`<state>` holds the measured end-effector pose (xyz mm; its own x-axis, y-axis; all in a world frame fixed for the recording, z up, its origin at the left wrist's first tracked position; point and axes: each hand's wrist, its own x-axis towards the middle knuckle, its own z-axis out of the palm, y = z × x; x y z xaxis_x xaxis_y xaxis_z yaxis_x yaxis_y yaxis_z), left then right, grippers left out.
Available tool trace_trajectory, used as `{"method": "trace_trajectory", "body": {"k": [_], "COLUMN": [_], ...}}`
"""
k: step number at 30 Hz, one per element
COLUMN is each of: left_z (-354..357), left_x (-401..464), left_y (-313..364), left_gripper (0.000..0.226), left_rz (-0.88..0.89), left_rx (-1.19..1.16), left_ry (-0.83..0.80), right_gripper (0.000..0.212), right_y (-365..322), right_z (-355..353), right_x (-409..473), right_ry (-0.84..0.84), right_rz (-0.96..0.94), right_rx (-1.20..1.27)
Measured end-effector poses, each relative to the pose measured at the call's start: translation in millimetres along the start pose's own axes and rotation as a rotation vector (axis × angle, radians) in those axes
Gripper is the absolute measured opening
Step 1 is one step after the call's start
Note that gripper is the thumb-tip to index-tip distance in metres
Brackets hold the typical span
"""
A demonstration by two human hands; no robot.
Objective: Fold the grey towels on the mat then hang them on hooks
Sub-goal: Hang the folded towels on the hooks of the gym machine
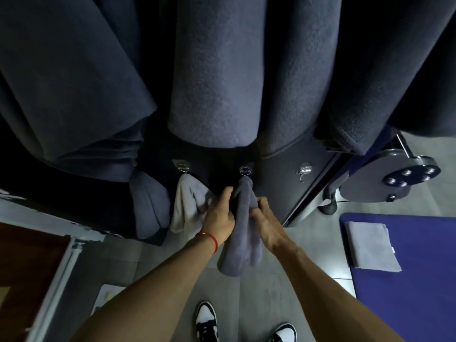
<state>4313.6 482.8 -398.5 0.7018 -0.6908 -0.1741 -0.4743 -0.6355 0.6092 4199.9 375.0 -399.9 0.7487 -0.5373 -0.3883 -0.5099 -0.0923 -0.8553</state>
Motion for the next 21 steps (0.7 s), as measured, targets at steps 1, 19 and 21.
{"method": "trace_trajectory", "body": {"k": [1,19,21], "left_z": [1.6,-7.6,-17.7], "left_x": [0.0,-20.5,-29.0], "left_y": [-2.4,17.6,6.7], "left_gripper": [0.037,0.068,0.06], "left_rz": [0.042,-0.068,-0.049], "left_rx": [0.12,-0.204,-0.266], "left_ry": [0.063,0.064,0.092], "right_gripper": [0.024,0.049,0.048], "right_y": [-1.7,-11.2,-6.3], "right_z": [-0.1,-15.0,-24.4], "right_x": [0.4,-5.4,-22.4], "right_ry": [0.009,0.108,0.153], "right_rz": [-0.014,-0.048,-0.027], "right_rx": [-0.043,-0.113,-0.131]}}
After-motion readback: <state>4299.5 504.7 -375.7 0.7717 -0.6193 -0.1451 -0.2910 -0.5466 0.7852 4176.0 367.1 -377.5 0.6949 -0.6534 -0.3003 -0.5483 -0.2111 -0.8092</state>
